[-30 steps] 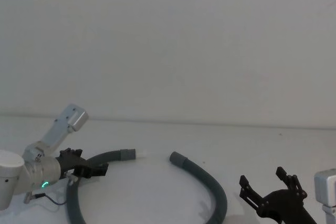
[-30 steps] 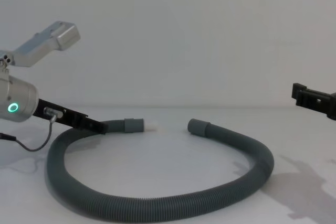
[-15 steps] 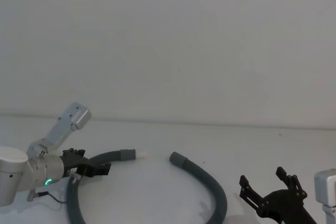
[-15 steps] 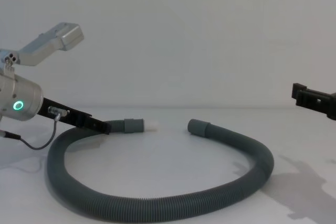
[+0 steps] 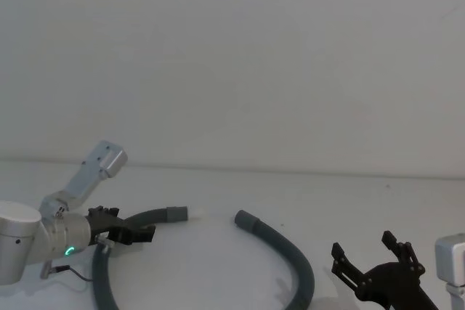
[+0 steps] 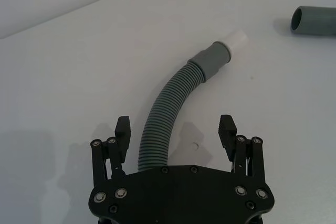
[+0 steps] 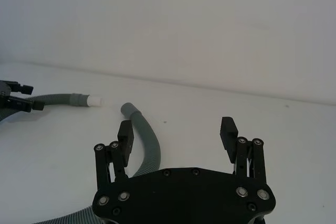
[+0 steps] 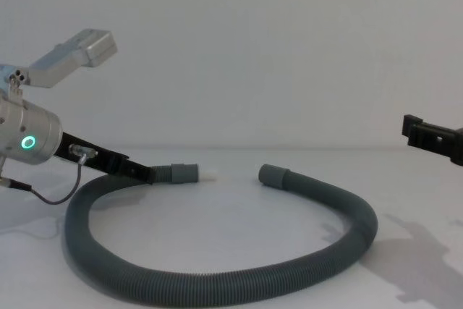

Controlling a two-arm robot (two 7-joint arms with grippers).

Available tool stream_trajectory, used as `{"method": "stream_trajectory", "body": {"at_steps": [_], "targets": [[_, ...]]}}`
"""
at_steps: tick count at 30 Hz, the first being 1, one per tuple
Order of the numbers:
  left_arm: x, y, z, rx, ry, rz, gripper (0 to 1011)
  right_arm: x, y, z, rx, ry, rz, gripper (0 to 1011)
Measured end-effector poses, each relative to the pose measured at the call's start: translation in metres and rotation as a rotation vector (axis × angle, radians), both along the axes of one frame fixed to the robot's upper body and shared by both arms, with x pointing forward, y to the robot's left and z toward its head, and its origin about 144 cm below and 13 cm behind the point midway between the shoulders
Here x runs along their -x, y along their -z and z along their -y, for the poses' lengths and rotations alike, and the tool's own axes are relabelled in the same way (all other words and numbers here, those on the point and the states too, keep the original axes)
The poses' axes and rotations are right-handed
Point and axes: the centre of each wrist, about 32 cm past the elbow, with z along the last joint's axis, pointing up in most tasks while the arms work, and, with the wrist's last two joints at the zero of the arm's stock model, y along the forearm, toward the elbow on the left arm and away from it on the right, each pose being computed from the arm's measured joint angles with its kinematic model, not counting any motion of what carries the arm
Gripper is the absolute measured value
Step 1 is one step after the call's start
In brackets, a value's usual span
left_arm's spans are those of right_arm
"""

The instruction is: Use both hands to pick up one end of the pipe from the table, align the ends, and insert them.

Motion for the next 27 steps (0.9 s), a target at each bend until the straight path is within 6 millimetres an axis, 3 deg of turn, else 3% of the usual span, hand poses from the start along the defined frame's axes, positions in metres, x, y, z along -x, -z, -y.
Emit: {"method": "stream_trajectory", "body": {"at_steps": [27], "targets": [[0.0054, -0.0060, 0.0031, -0.024, -0.046, -0.009, 1002, 0.0000, 0.0000, 0.0000, 0.000, 0.000, 0.000, 1007]]}}
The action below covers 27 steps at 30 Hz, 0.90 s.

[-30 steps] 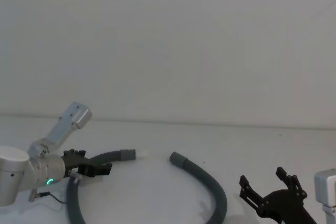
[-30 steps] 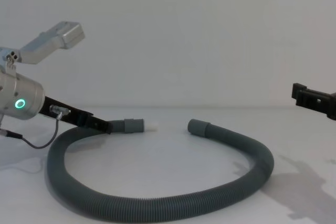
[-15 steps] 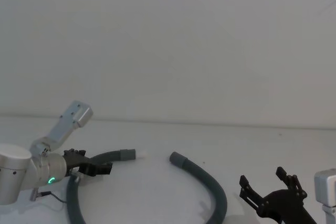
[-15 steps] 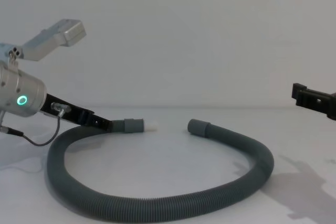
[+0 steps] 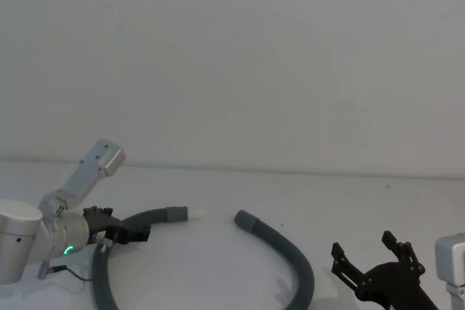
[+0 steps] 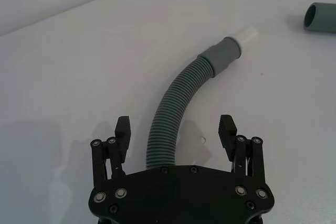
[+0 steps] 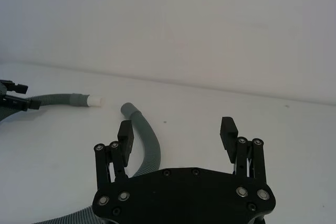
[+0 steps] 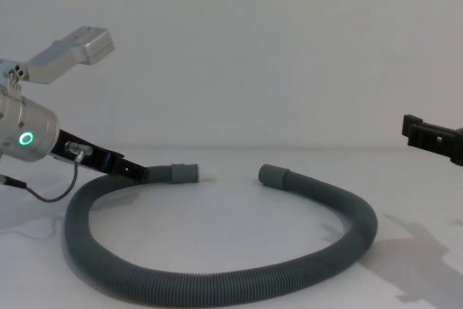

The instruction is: Use both hands to pick up one end of the pipe from the table, align the ends, and insert them.

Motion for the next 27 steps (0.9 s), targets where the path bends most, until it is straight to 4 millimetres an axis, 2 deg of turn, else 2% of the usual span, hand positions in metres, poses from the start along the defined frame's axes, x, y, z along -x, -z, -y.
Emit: {"method": "stream_trajectory", "body": {"at_steps": [27], "targets": [[-0.001, 0.013, -0.006, 0.018, -0.020, -0.001, 1000, 0.000, 0.000, 0.000, 0.000, 0.000, 0.000, 1007]]}}
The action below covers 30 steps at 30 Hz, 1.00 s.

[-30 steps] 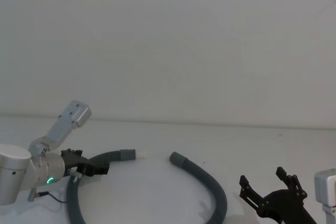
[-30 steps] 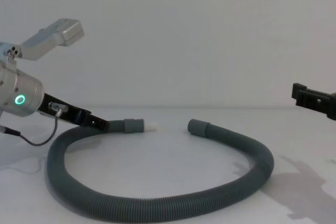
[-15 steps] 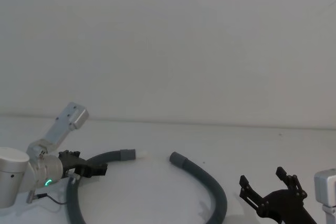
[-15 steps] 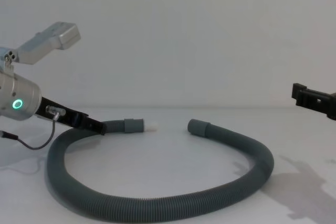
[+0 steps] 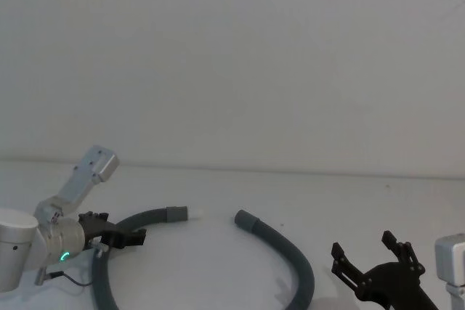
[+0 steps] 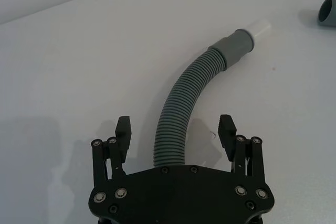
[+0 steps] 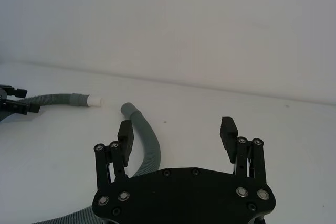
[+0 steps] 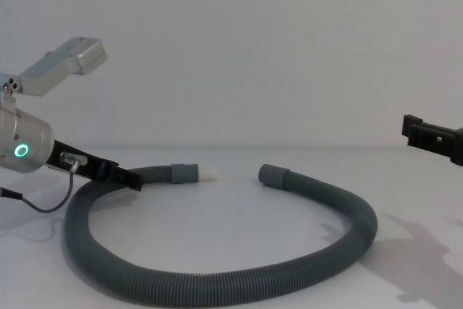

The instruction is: Use both hands to pick up one end of the pipe from the table, align the ends, and insert them.

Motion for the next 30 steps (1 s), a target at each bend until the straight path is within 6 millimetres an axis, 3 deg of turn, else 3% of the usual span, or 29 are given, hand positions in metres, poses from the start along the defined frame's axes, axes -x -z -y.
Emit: {"method": "stream_trajectory", "body": {"at_steps": [12, 14, 21, 23, 30], "targets": [[-0.0004, 0.0027, -0.0015, 0.004, -0.005, -0.003, 731, 0.0000, 0.0000, 0.0000, 0.000, 0.000, 0.000, 1007], [-0.0004, 0.0029, -0.0016, 0.004, -0.005, -0.003, 625, 0.0000, 0.0000, 0.0000, 0.000, 0.000, 0.000, 1007], [-0.0004, 0.0036, -0.0018, 0.005, -0.006, -0.004, 443, 0.0000, 0.0000, 0.0000, 0.000, 0.000, 0.000, 1007], [-0.0004, 0.0037, -0.0019, 0.005, -0.006, -0.005, 336, 0.0000, 0.0000, 0.0000, 0.000, 0.000, 0.000, 1007], [-0.0005, 0.0039, -0.0019, 0.006, -0.007, -0.004, 288, 0.0000, 0.0000, 0.0000, 0.000, 0.000, 0.000, 1007]]}}
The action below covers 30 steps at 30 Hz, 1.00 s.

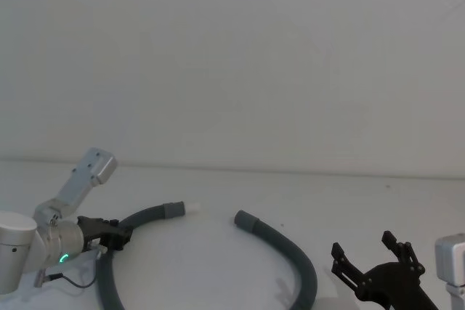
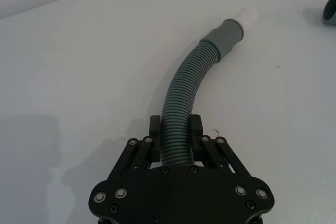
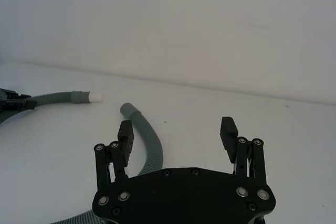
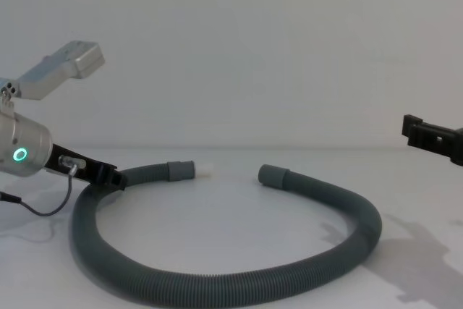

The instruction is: Use both hands to pick up one end of the pipe from the table, align the ends, and insert them.

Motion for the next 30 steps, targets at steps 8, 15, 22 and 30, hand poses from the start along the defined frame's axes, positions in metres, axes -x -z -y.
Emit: {"method": "stream_trajectory", "body": {"at_steps": [8, 15, 22, 30], "targets": [[-0.0001, 0.0001, -0.0002, 0.000, -0.001, 0.000, 289, 0.0000, 0.0000, 0.0000, 0.000, 0.000, 0.000, 1006], [-0.0001, 0.0002, -0.0003, 0.000, -0.001, 0.000, 288, 0.0000, 0.0000, 0.0000, 0.000, 0.000, 0.000, 1007], [-0.0001, 0.0002, -0.0003, 0.000, -0.001, 0.000, 288, 0.0000, 0.0000, 0.0000, 0.000, 0.000, 0.000, 1007], [-0.0001, 0.0002, -0.0003, 0.000, -0.001, 0.000, 288, -0.0008, -0.0018, -0.0010, -0.002, -0.003, 0.004, 1007]]}}
